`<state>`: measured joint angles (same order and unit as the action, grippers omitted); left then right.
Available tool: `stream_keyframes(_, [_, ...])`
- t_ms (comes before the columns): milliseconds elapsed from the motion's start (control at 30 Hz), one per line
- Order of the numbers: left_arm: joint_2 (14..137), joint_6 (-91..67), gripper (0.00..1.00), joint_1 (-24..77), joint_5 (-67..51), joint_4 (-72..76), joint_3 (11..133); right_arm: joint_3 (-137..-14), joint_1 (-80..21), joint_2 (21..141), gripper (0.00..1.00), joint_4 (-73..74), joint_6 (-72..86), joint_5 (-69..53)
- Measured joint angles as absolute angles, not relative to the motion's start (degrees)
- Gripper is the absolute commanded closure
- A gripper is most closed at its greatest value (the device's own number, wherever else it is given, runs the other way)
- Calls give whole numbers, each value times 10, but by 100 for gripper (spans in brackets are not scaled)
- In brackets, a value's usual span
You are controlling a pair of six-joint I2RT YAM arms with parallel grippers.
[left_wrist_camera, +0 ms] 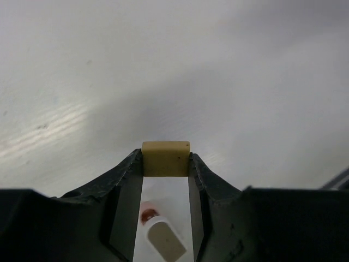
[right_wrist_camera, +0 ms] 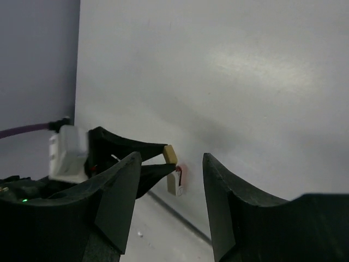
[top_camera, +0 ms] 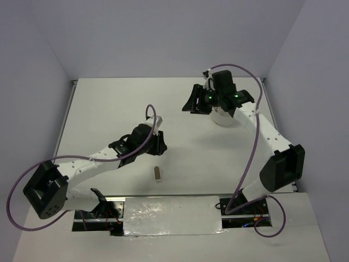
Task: Sort the stationery into containers
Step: Pick up the stationery from the center of the board, then place the stationery in the storage box.
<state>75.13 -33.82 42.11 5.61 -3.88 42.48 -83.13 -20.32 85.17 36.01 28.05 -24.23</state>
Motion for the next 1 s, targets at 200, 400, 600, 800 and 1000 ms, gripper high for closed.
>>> stream_keyframes(200, [700,-267,100,450,8,55,419,-845,-272,955,43,389,302,-317])
stream_keyframes(400, [696,-206,100,458,-1,64,419,-846,-321,975,43,416,295,-378])
stream_keyframes(600, [692,-170,100,458,-1,63,420,-846,-323,972,45,450,265,-389])
stream_keyframes(800, [679,-152,100,458,-4,60,423,-843,-332,972,45,477,241,-389])
stream_keyframes(1000, [675,-151,100,459,-18,61,425,-838,-336,972,47,475,241,-389])
